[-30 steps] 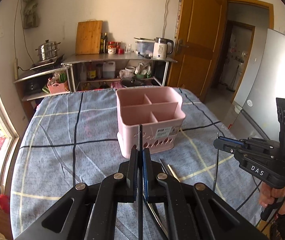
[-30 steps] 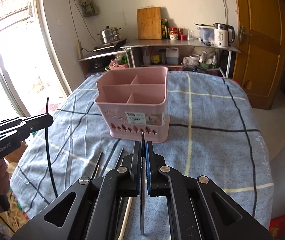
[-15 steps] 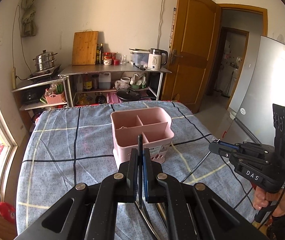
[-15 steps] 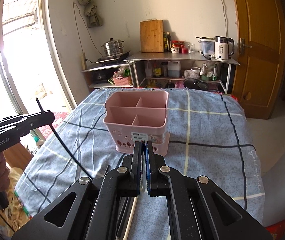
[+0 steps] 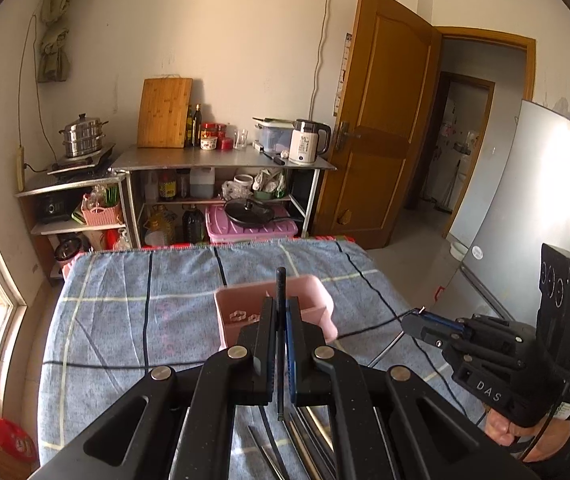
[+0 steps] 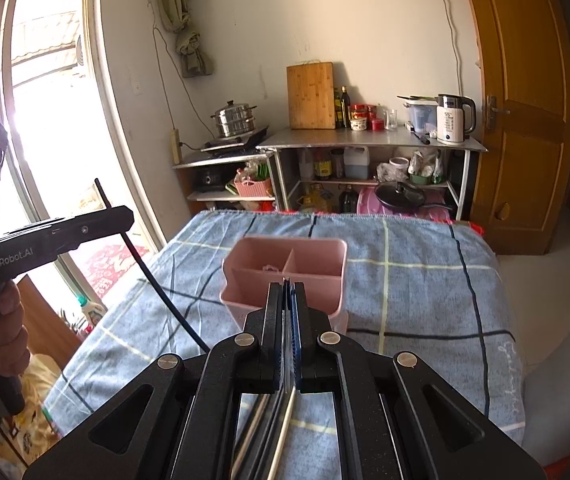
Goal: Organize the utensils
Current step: 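Lift both held chopsticks upright and carry them over the pink basket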
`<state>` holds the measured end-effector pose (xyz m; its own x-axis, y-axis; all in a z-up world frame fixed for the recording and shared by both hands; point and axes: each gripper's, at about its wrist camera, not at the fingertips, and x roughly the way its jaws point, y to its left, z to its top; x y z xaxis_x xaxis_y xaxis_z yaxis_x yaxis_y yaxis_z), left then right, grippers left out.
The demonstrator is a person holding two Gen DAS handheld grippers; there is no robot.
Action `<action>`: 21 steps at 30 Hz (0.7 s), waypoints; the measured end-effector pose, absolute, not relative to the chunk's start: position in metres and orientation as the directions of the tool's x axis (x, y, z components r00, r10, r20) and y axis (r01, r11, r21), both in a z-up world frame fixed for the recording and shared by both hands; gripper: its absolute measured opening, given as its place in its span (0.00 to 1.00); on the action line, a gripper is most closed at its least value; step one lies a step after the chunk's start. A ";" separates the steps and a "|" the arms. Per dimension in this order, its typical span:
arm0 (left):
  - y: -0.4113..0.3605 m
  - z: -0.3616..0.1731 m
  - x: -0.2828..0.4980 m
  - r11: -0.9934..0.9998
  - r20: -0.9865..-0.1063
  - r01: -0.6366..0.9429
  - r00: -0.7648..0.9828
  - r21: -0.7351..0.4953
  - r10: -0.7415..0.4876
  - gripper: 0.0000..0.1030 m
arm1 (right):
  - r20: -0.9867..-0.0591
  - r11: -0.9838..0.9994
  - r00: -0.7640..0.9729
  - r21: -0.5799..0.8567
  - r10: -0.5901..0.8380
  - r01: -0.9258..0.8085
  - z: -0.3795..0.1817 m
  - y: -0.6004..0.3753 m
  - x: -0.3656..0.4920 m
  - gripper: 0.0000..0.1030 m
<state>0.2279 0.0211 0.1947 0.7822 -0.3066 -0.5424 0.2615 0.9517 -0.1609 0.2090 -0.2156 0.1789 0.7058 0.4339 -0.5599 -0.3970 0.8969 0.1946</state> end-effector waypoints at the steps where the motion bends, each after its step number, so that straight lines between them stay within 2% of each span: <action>1: 0.022 0.200 0.232 0.951 -0.537 0.260 0.785 -0.167 -0.309 0.04 | -0.552 0.896 0.711 0.196 0.436 -0.398 0.183 -0.215 0.213 0.04; 11: 0.028 0.235 0.274 0.956 -0.486 0.230 0.824 -0.181 -0.290 0.04 | -0.479 0.884 0.744 0.234 0.466 -0.404 0.214 -0.200 0.249 0.04; 21: 0.032 0.192 0.313 0.962 -0.542 0.187 0.796 -0.200 -0.268 0.04 | -0.513 0.879 0.714 0.280 0.476 -0.385 0.183 -0.184 0.282 0.04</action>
